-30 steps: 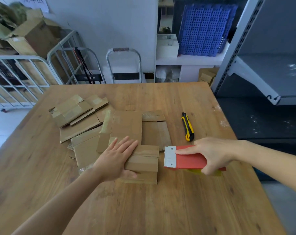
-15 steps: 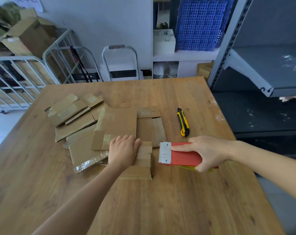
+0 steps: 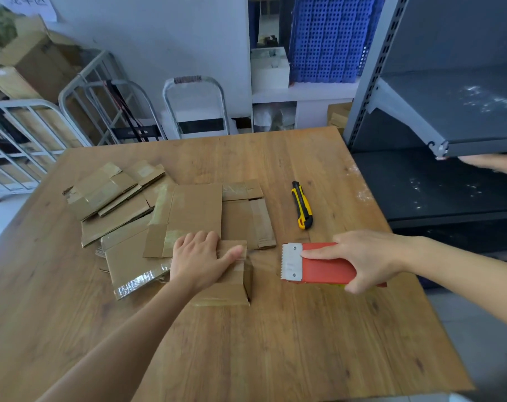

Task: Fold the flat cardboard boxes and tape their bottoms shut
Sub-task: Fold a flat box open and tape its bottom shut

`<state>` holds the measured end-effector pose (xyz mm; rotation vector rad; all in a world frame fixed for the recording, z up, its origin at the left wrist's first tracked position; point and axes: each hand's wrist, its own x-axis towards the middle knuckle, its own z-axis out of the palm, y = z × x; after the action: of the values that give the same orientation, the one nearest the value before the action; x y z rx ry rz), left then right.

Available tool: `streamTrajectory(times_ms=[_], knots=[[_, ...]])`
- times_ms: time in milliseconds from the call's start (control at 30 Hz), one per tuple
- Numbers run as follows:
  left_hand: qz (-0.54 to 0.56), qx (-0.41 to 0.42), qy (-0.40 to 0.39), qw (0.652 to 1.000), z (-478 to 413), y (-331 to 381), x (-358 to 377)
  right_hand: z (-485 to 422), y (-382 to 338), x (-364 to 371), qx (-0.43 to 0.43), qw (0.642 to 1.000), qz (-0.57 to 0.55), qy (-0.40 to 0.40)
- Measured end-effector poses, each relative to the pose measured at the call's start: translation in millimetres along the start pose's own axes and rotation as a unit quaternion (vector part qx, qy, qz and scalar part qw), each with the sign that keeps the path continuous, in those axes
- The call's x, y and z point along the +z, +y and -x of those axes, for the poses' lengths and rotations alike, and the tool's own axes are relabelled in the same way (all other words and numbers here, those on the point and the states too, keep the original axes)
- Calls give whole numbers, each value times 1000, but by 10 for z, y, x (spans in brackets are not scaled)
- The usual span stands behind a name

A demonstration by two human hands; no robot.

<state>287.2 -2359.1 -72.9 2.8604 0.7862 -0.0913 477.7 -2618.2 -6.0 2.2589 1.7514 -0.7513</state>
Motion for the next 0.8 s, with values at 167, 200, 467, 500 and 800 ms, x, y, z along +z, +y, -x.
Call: streamTrajectory(times_ms=[167,200,467,500,800], knots=[[-22,2,-41,999,-27,6,-51,-144,-146,-84,10,999,30,-30],[-20,1,-41,999,-28,15,-62,-177,-181,-104,9,999,41,-34],[-7,-9,-99,995,-38,258,-127,-482,-510,-315,0,992,104,-67],[-3,-1,-84,996,-31,334,-111,-519,-558,-346,1,991,113,-70],[-4,-8,-37,999,-16,398,3,-827,-820,-566,-10,981,149,-126]])
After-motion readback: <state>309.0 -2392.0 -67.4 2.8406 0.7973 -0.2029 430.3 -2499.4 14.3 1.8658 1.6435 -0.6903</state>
